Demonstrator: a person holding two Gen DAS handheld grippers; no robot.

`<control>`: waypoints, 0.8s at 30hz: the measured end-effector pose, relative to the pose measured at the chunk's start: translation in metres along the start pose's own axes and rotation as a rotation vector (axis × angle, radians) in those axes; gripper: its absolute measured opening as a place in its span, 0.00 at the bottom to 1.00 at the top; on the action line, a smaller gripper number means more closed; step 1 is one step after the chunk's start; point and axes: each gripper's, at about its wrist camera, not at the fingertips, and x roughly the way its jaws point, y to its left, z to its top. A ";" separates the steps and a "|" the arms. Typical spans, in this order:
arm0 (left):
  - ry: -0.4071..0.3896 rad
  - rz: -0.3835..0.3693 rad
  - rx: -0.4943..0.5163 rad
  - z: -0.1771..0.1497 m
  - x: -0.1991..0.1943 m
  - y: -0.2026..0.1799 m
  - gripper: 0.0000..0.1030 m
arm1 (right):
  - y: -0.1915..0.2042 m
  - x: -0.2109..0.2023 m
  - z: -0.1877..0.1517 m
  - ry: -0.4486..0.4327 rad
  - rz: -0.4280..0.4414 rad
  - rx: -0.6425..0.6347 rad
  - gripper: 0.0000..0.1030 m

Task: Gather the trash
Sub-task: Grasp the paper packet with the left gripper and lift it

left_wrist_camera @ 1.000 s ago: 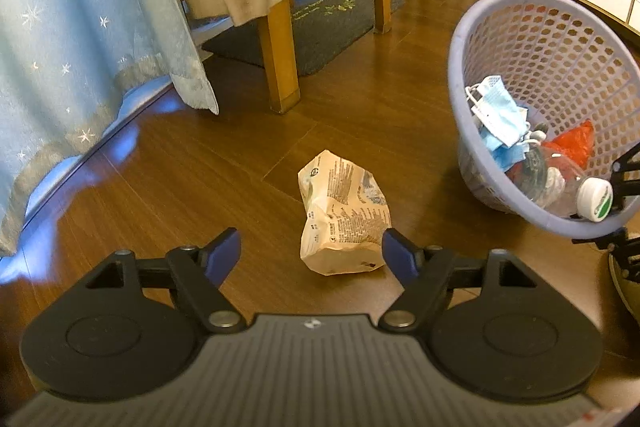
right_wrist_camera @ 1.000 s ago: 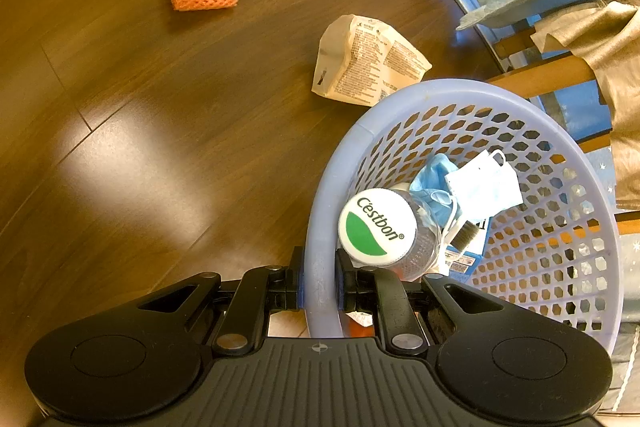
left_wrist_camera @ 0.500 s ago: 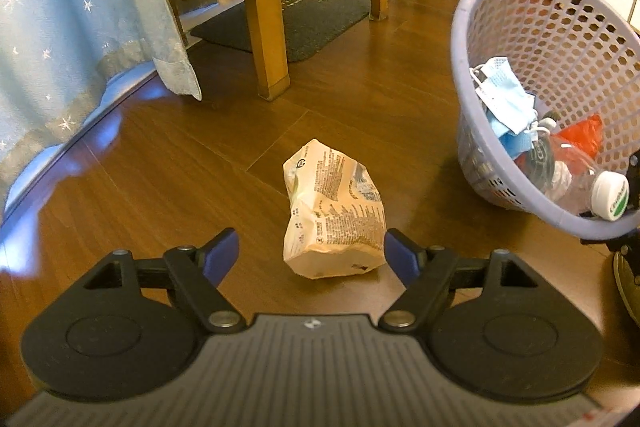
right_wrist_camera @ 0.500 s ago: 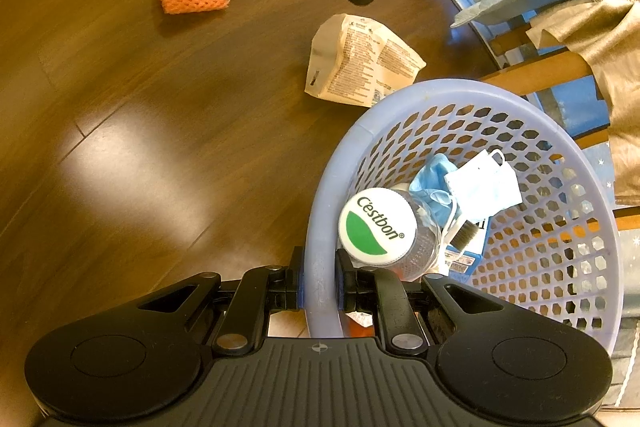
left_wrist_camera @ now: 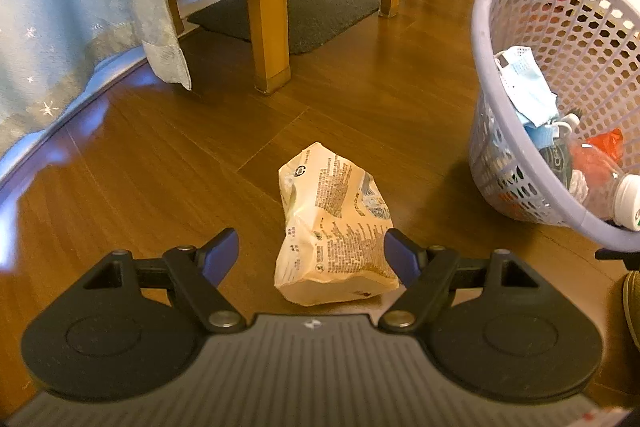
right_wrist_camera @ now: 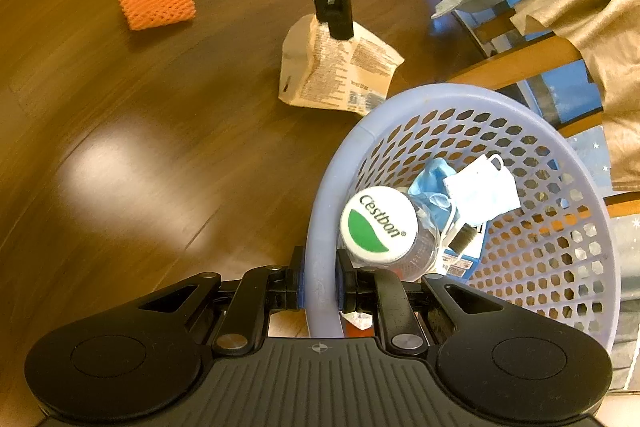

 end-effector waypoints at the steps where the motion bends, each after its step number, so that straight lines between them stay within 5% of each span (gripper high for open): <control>1: 0.002 -0.001 -0.002 0.000 0.003 0.000 0.74 | -0.001 0.000 0.001 -0.001 0.000 0.005 0.10; 24: 0.050 -0.040 -0.069 0.006 0.045 0.003 0.73 | -0.009 0.003 0.008 -0.011 -0.009 0.017 0.10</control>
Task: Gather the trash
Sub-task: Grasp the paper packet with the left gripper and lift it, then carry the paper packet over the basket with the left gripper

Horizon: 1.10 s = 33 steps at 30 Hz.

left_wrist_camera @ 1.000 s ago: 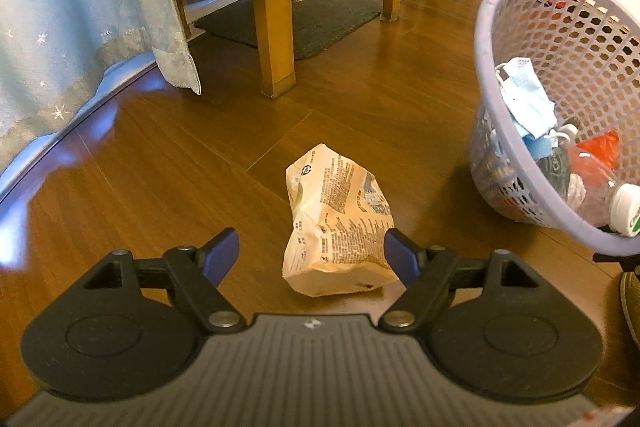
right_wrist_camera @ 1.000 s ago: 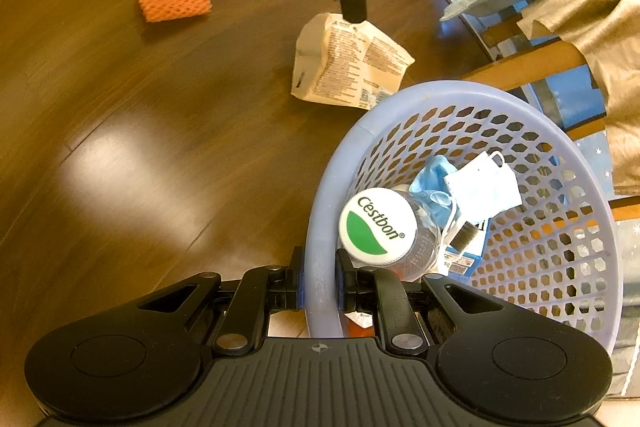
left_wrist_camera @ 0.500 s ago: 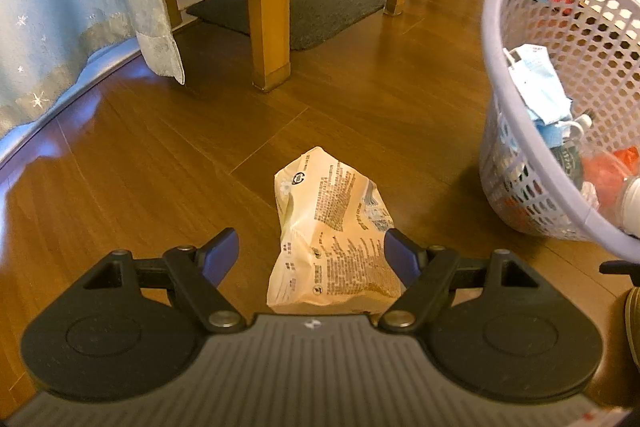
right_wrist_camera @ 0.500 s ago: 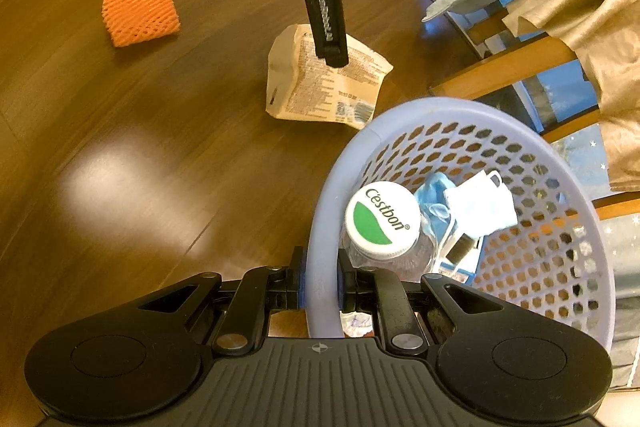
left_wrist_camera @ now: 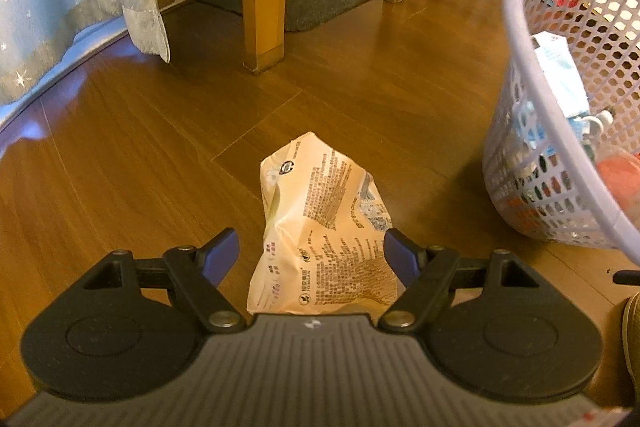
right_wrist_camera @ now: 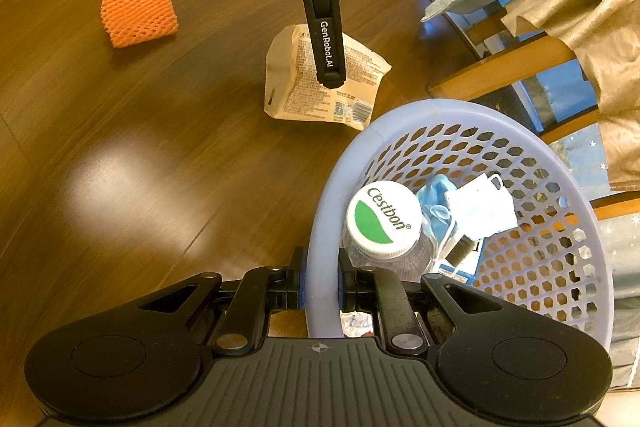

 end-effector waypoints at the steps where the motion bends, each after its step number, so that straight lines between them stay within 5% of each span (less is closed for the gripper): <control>1: 0.004 -0.003 -0.007 0.000 0.002 0.001 0.70 | 0.000 0.000 0.000 0.000 0.001 0.000 0.10; 7: 0.031 -0.027 -0.030 -0.004 0.010 0.004 0.54 | 0.001 0.000 -0.002 -0.001 0.004 -0.003 0.10; 13: 0.056 -0.051 -0.033 -0.005 0.009 0.002 0.07 | 0.001 0.000 -0.002 -0.002 0.002 -0.002 0.10; 33: 0.000 -0.061 0.046 -0.006 -0.053 -0.010 0.00 | 0.003 -0.001 -0.006 -0.002 0.006 -0.003 0.10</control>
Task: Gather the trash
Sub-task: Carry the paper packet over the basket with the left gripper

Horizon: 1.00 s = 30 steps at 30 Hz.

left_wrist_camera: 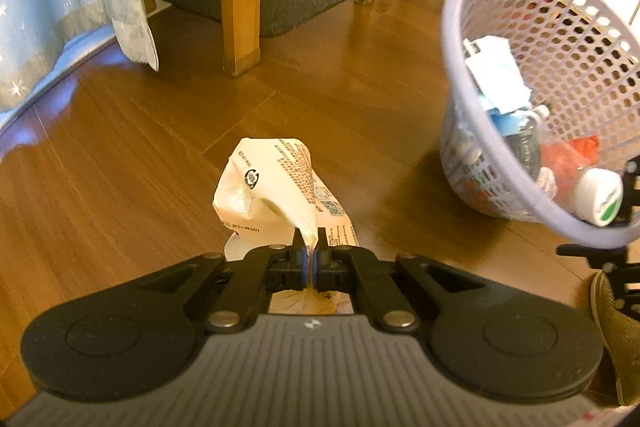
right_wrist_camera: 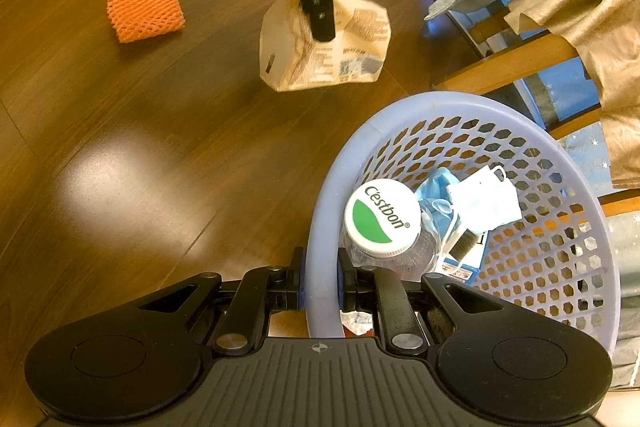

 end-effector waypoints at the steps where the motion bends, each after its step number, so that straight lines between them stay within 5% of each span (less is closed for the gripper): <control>1: -0.005 -0.001 0.002 0.000 -0.004 0.000 0.00 | 0.000 0.000 0.000 0.000 0.000 -0.002 0.10; 30: -0.147 -0.084 0.159 0.039 -0.109 -0.051 0.00 | 0.004 -0.005 -0.006 -0.005 0.002 -0.034 0.10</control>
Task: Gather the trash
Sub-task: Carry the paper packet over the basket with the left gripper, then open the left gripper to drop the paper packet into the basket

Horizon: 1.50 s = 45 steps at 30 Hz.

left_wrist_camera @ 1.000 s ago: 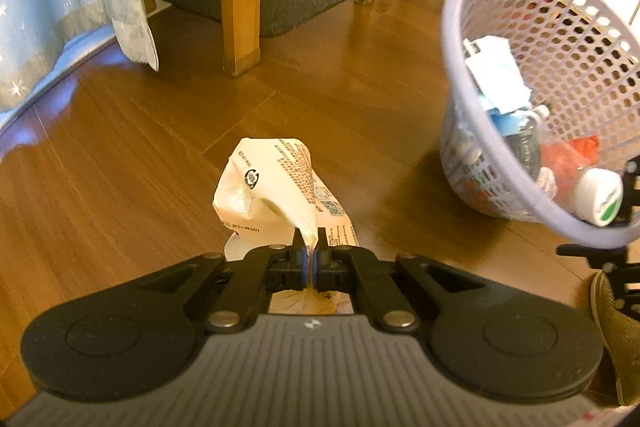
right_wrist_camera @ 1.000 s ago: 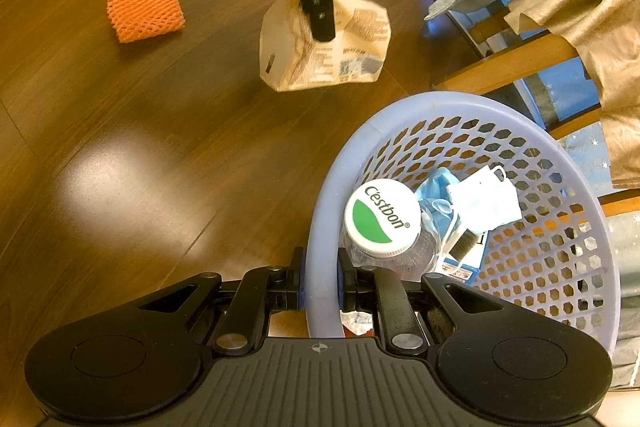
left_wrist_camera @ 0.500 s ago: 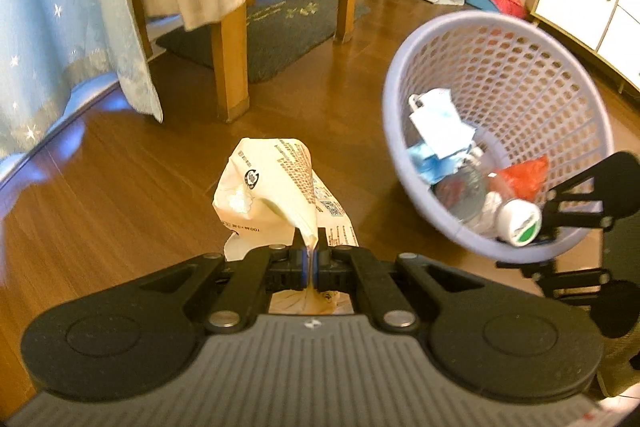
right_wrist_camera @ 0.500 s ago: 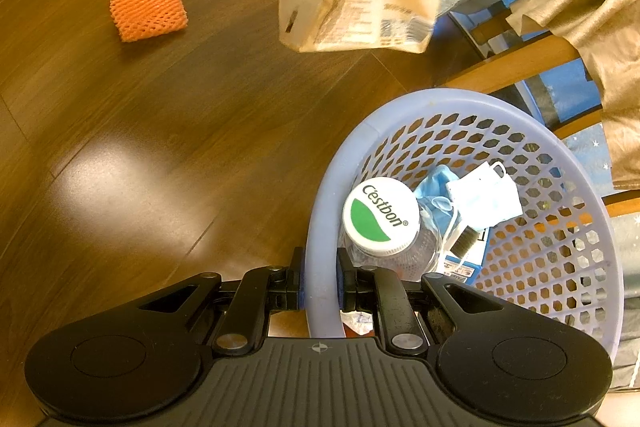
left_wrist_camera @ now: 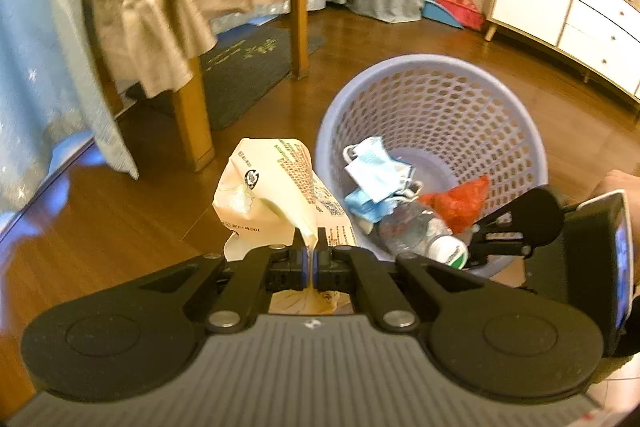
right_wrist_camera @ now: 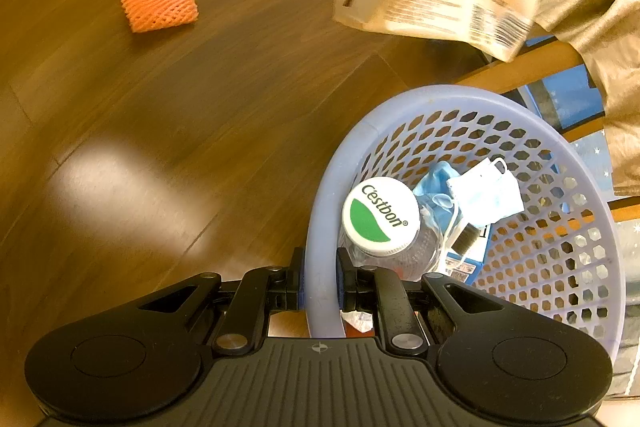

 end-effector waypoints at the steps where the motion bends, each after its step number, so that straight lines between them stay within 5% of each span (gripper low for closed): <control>1: -0.002 -0.006 0.004 0.003 0.000 -0.002 0.00 | 0.000 0.000 0.000 0.000 0.000 0.000 0.10; 28: -0.086 -0.199 0.158 0.063 0.016 -0.077 0.00 | -0.003 -0.008 -0.006 -0.018 0.018 0.004 0.10; 30: -0.096 -0.223 0.157 0.068 0.022 -0.084 0.04 | -0.002 -0.008 -0.006 -0.019 0.017 0.004 0.10; 32: -0.095 -0.241 0.152 0.072 0.031 -0.089 0.21 | -0.002 -0.009 -0.006 -0.019 0.018 0.005 0.10; 45: -0.086 -0.132 0.091 0.054 0.026 -0.060 0.22 | -0.004 -0.012 -0.011 -0.021 0.020 0.014 0.10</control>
